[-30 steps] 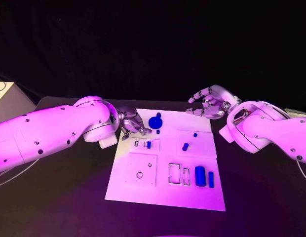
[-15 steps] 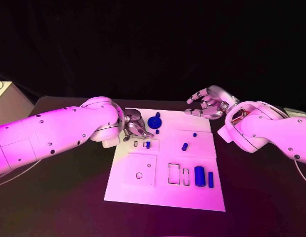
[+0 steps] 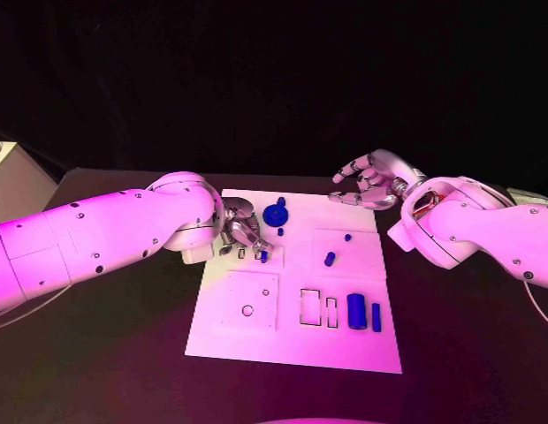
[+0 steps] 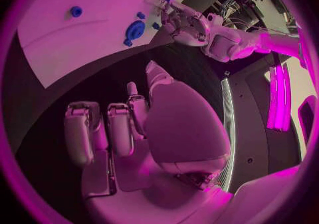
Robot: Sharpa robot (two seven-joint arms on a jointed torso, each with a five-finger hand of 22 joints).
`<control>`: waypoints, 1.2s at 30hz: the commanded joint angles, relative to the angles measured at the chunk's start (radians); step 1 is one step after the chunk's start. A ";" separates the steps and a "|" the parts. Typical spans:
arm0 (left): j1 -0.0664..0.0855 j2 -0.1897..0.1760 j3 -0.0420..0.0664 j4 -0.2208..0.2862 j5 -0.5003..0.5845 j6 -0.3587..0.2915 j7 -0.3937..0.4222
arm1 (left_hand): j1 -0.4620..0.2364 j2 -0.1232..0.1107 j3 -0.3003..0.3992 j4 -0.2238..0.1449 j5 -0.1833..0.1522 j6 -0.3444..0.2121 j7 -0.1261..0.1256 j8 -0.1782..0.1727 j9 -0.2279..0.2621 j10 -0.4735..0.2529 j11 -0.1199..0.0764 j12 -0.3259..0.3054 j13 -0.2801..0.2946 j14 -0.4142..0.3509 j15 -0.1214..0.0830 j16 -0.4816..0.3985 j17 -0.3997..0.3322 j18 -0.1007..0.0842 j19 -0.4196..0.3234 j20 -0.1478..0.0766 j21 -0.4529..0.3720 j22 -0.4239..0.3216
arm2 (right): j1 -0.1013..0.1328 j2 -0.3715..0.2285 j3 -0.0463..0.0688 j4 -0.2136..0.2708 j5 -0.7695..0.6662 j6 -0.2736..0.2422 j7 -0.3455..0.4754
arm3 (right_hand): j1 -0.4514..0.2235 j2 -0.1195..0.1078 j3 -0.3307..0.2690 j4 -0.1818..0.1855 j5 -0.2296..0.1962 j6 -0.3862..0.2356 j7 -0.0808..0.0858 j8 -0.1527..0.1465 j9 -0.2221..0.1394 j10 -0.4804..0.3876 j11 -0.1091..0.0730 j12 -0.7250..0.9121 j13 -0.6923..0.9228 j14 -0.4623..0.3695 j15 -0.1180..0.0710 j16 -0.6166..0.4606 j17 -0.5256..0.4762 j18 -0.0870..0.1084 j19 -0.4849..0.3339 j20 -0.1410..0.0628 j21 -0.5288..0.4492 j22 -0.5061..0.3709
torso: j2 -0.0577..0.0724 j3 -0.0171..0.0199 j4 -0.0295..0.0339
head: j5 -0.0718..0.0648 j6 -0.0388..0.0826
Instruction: Assemble the parts on the task board
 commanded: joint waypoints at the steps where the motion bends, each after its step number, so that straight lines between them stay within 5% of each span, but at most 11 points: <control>1: 0.001 0.003 -0.001 0.000 -0.004 0.037 -0.002 | 0.004 0.009 -0.004 -0.003 -0.002 -0.005 0.002 0.002 0.001 -0.007 0.000 -0.006 0.000 -0.001 -0.004 -0.005 0.000 -0.012 -0.003 -0.006 0.001 0.000 | 0.000 0.002 0.000 0.000 -0.002 0.018 0.000 | -0.007 0.002 -0.001 0.004 0.002 -0.005 0.000 -0.001 -0.001 -0.006 -0.003 -0.005 0.064 0.079 0.004 0.000 0.163 0.014 0.070 0.003 -0.005 0.213 | 0.000 0.0010 0.0003 | -0.002 -0.004; 21: -0.001 0.004 -0.003 0.004 0.008 0.063 -0.002 | 0.084 0.028 0.029 -0.014 -0.001 -0.012 -0.002 0.004 0.022 -0.023 -0.003 -0.019 -0.023 -0.003 -0.006 -0.006 0.000 -0.012 -0.007 -0.006 0.001 -0.003 | 0.000 0.011 0.000 -0.004 -0.002 0.026 -0.006 | -0.010 0.004 -0.001 0.004 -0.001 -0.005 0.000 -0.001 -0.002 -0.006 -0.003 -0.005 0.064 0.079 0.004 0.000 0.164 0.013 0.071 0.004 -0.005 0.214 | 0.000 0.0009 0.0013 | 0.002 -0.010; 36: -0.001 0.006 -0.004 0.001 0.027 0.073 0.000 | 0.129 0.021 0.086 -0.015 -0.002 -0.011 -0.003 0.004 0.036 -0.027 -0.006 -0.025 -0.034 -0.004 -0.008 -0.006 0.002 -0.012 -0.010 -0.008 0.002 -0.003 | 0.000 0.017 0.000 -0.007 -0.002 0.031 -0.010 | -0.011 0.007 0.000 0.004 -0.003 -0.005 0.000 -0.001 -0.002 -0.006 -0.003 -0.005 0.064 0.079 0.005 0.000 0.164 0.014 0.070 0.004 -0.006 0.213 | 0.000 0.0017 0.0022 | 0.002 -0.012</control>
